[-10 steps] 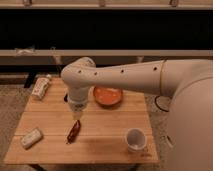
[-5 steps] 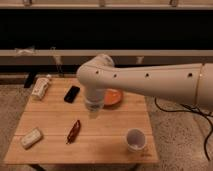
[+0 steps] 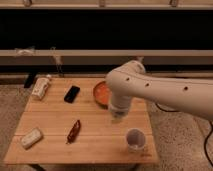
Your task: Pick up the ceramic cup
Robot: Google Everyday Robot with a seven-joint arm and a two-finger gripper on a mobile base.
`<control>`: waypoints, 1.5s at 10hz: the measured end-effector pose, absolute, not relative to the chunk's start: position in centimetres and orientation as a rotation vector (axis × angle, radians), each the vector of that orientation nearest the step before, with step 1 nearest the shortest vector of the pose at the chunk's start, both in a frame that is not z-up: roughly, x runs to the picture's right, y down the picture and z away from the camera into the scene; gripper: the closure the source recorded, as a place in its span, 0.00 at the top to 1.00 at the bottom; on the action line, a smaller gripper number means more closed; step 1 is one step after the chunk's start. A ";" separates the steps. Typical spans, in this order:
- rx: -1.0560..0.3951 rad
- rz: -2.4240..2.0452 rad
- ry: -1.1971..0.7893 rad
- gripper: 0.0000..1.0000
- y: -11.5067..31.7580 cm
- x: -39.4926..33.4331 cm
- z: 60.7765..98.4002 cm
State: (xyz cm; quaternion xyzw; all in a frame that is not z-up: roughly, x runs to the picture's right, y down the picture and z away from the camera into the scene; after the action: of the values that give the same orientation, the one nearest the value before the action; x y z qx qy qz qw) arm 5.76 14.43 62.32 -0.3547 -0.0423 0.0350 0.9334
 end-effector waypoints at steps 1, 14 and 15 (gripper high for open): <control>-0.729 0.089 -0.075 0.80 14.8 7.4 62.3; -0.743 0.174 -0.014 0.80 18.0 17.1 68.8; -0.742 0.175 -0.013 0.80 18.2 17.3 69.3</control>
State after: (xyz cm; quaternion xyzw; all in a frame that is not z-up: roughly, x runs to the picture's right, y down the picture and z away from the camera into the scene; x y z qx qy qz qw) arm 17.32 18.15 69.31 -0.3620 -0.0061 0.0856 0.9282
